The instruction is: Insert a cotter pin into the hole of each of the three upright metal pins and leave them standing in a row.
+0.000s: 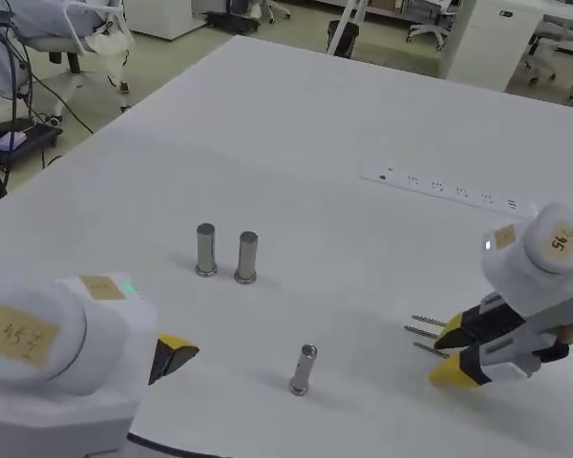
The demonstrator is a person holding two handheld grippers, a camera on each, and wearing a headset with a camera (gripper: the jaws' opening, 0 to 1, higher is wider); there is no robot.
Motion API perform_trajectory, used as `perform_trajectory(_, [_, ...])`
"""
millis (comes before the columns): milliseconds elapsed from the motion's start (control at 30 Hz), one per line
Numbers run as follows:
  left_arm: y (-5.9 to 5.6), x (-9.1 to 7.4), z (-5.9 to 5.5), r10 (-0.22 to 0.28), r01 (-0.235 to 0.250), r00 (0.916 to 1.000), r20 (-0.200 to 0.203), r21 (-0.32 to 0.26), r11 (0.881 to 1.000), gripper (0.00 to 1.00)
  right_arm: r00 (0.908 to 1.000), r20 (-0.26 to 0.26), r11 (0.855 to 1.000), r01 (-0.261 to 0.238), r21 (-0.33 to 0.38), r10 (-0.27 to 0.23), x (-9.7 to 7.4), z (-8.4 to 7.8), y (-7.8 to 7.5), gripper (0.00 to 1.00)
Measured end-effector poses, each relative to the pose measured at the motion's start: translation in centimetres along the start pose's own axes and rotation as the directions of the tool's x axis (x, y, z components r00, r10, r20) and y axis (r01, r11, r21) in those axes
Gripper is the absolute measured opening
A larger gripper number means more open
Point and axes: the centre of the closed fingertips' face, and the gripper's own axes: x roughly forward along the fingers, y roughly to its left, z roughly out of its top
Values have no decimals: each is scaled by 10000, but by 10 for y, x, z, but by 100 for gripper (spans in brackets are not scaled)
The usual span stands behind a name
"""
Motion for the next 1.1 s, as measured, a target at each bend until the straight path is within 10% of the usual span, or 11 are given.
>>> perform_trajectory(667, [2, -5, 0, 145, -147, 9998, 128, 117, 9998, 94, 9978, -483, 9984, 427, -365, -445, 3, 2, -8, 3])
perform_trajectory(933, [3, -9, 2, 319, -336, 9987, 410, 417, 9986, 97, 9810, -1424, 9729, 1007, -2081, -1320, 4, 2, -10, 2])
perform_trajectory(1100, [0, -13, 5, 229, -259, 9984, 511, 585, 9980, 96, 9844, -1306, 9848, 993, -1422, -1181, 5, 1, -12, 2])
